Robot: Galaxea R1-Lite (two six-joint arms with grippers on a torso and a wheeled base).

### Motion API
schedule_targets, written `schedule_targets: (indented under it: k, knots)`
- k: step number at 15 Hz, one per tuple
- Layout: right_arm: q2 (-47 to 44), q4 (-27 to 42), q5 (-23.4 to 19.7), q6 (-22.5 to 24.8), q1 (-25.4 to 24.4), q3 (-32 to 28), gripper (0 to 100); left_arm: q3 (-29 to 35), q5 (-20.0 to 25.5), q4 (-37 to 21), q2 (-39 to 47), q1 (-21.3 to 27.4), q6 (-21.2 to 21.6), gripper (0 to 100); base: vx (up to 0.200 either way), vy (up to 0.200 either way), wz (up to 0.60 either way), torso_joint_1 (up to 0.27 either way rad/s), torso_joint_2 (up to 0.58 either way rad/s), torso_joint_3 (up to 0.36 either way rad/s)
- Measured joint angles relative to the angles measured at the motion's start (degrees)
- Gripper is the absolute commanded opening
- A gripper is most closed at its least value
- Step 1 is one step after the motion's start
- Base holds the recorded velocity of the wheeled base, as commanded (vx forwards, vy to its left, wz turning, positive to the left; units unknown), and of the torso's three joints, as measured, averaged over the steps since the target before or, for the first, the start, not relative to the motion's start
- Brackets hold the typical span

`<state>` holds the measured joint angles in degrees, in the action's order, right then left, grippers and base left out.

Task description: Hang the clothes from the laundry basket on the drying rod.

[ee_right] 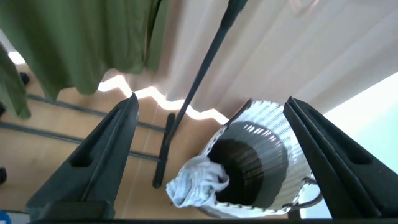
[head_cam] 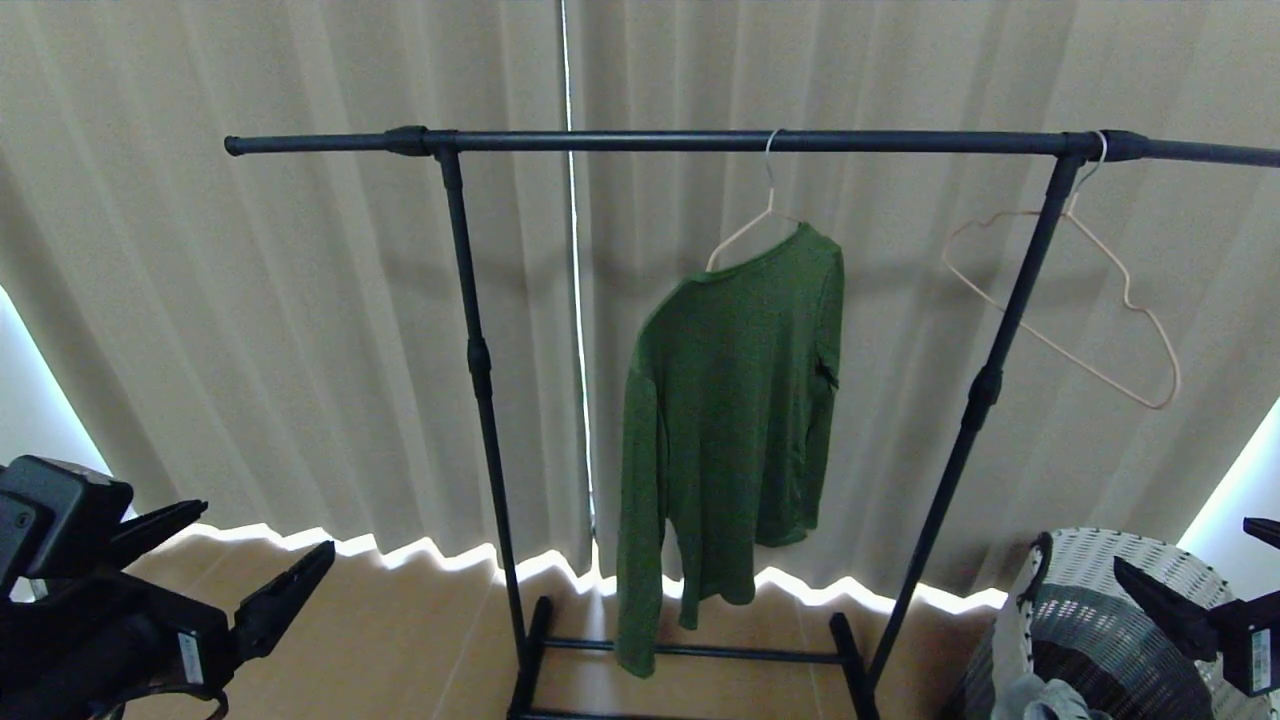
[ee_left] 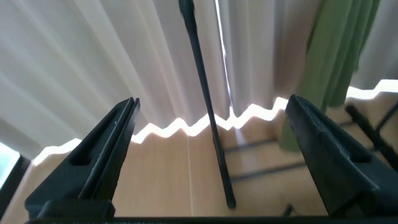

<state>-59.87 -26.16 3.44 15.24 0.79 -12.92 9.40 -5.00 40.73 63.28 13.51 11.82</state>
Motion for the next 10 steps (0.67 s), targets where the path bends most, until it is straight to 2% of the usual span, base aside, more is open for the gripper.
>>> schedule_targets:
  k: [3,7,10]
  knots:
    - [-0.13,0.00,0.00,0.88,0.00,0.52,100,0.38,0.13,-4.74,-3.96,0.16,-0.12,100,0.000,0.000,0.00,-0.186,0.47,0.292]
    - [-0.35,0.27,0.01,1.16,0.00,0.66,100,-0.67,0.46,-4.79,-6.47,0.27,-2.72,100,0.000,0.000,0.00,-0.160,0.47,0.294]
    - [-0.44,0.51,0.00,1.45,0.00,0.66,100,-0.91,0.46,-4.79,-6.91,0.38,-2.77,100,0.000,0.000,0.00,-0.142,0.46,0.307]
